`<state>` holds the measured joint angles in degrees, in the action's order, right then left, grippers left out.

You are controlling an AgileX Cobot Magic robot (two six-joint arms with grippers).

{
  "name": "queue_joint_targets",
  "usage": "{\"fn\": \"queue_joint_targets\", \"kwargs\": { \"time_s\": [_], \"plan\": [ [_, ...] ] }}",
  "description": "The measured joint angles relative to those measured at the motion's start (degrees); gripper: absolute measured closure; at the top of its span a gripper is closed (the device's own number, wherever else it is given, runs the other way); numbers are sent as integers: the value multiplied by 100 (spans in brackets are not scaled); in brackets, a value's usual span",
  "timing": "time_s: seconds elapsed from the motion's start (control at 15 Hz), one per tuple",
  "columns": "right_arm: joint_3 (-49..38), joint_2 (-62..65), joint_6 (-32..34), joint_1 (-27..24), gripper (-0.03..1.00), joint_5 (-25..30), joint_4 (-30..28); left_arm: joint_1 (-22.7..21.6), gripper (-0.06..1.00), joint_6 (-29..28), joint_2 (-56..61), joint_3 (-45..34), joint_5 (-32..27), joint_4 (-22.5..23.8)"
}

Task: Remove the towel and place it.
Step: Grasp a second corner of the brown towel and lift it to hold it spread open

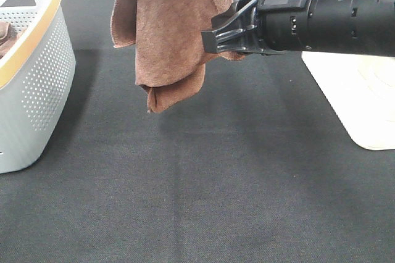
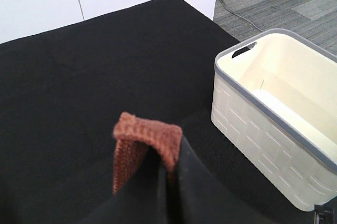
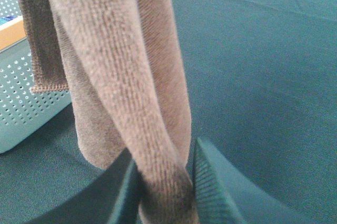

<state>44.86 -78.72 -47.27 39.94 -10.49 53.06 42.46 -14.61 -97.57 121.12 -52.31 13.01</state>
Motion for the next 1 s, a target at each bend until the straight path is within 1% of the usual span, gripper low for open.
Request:
{"fn": "queue_joint_targets", "kwargs": {
  "time_s": [0.2,0.53,0.8,1.0],
  "plan": [
    [0,0,-11,0,66,0,0,0,94,0,0,0,-74,6],
    [0,0,-46,0,66,-11,63,0,94,0,40,0,-481,155],
    [-11,6,-218,0,66,-178,201,0,94,0,258,0,-762,246],
    [-11,6,-241,0,64,-178,206,0,94,0,264,0,-951,201]
  ]
}}
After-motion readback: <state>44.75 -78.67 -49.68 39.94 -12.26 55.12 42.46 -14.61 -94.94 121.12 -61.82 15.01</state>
